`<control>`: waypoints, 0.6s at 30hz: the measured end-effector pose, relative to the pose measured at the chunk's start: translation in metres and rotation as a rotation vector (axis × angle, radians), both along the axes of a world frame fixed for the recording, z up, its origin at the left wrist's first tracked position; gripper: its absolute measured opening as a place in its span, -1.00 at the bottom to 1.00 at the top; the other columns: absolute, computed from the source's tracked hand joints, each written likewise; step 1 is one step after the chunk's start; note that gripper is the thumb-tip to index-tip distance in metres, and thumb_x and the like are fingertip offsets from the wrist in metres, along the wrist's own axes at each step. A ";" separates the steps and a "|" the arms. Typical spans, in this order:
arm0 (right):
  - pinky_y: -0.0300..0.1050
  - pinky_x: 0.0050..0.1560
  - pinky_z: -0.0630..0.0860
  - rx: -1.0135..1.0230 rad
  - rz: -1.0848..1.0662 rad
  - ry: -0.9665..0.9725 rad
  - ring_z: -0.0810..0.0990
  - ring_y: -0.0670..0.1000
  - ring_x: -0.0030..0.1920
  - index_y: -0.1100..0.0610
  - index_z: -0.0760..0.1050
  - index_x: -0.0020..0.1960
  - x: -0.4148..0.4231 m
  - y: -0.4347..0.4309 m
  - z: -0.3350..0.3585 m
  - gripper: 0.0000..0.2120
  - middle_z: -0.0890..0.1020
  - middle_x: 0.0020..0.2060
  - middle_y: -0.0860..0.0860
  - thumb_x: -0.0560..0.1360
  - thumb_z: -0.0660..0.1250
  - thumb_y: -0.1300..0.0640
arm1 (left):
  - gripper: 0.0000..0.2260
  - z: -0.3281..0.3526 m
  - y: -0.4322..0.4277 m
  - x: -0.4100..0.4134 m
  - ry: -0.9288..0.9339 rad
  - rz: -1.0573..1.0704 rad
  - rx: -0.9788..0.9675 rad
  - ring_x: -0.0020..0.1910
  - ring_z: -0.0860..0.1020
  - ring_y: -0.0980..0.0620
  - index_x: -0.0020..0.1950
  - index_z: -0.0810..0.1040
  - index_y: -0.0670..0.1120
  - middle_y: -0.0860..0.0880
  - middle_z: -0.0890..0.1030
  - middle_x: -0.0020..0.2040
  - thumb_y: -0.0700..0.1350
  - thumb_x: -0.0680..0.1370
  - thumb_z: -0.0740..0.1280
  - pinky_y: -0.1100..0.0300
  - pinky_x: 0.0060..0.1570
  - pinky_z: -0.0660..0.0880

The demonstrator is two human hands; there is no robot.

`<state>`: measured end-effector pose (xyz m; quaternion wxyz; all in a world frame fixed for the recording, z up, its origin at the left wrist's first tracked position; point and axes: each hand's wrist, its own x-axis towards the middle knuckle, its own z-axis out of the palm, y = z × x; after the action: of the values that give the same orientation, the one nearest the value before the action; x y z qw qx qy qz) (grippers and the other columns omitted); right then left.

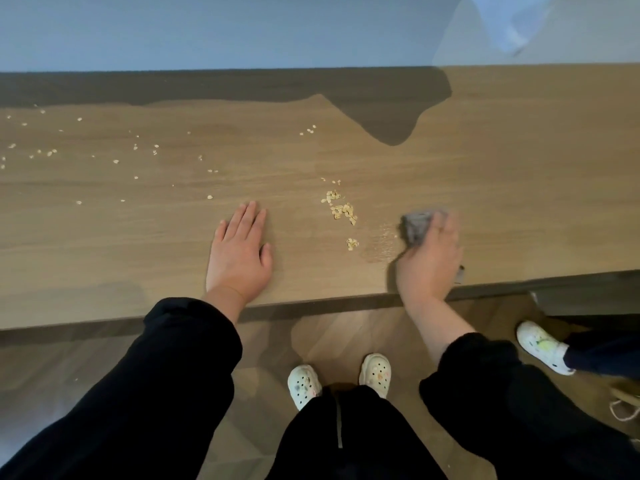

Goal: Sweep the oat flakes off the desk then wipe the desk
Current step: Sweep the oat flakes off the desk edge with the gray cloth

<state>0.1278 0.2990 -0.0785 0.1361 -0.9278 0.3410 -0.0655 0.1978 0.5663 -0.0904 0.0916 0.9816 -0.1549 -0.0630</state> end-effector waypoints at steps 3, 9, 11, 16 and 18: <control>0.04 0.53 -0.08 0.000 0.315 0.063 0.03 0.11 0.56 0.17 0.08 0.56 -0.015 0.015 0.000 -0.41 0.10 0.56 0.12 0.57 0.18 0.23 | -0.48 0.000 0.000 -0.001 -0.003 0.009 -0.021 0.56 0.00 0.00 0.56 0.13 -0.12 -0.07 0.08 0.58 -0.06 0.61 0.11 0.01 0.51 -0.07; 0.17 0.54 0.01 0.033 -0.099 0.033 0.04 0.14 0.56 0.17 0.06 0.57 -0.028 -0.046 0.005 -0.41 0.09 0.56 0.14 0.58 0.15 0.29 | -0.49 -0.001 0.005 -0.001 0.018 -0.011 -0.124 0.56 -0.01 0.00 0.54 0.21 -0.13 -0.07 0.10 0.57 -0.13 0.59 0.22 0.04 0.51 -0.12; 0.14 0.54 -0.03 0.031 -0.187 0.088 0.01 0.16 0.56 0.19 0.01 0.58 -0.018 -0.033 0.005 -0.36 0.03 0.57 0.15 0.56 0.16 0.31 | -0.49 0.001 0.012 0.000 0.039 -0.047 -0.193 0.56 0.00 -0.02 0.51 0.26 -0.13 -0.09 0.11 0.57 -0.18 0.56 0.26 0.04 0.51 -0.12; 0.14 0.54 -0.08 0.051 -0.120 0.166 -0.03 0.18 0.56 0.18 -0.12 0.59 0.008 0.042 0.007 -0.21 -0.05 0.57 0.17 0.51 0.27 0.21 | -0.51 0.002 0.057 0.011 -0.001 -0.069 -0.083 0.54 0.07 -0.10 0.51 0.26 -0.17 -0.15 0.17 0.55 -0.08 0.58 0.11 -0.05 0.50 -0.03; 0.15 0.54 -0.10 0.059 -0.026 0.178 -0.08 0.18 0.56 0.17 -0.15 0.58 0.018 0.075 0.007 -0.22 -0.08 0.57 0.16 0.54 0.25 0.20 | -0.44 0.001 0.066 0.012 -0.003 -0.055 -0.036 0.55 0.06 -0.08 0.54 0.18 -0.18 -0.13 0.14 0.56 0.01 0.56 0.02 -0.02 0.51 -0.04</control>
<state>0.1459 0.3737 -0.0713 0.1318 -0.9211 0.3655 0.0258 0.2095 0.6319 -0.0893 0.1073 0.9753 -0.1829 -0.0614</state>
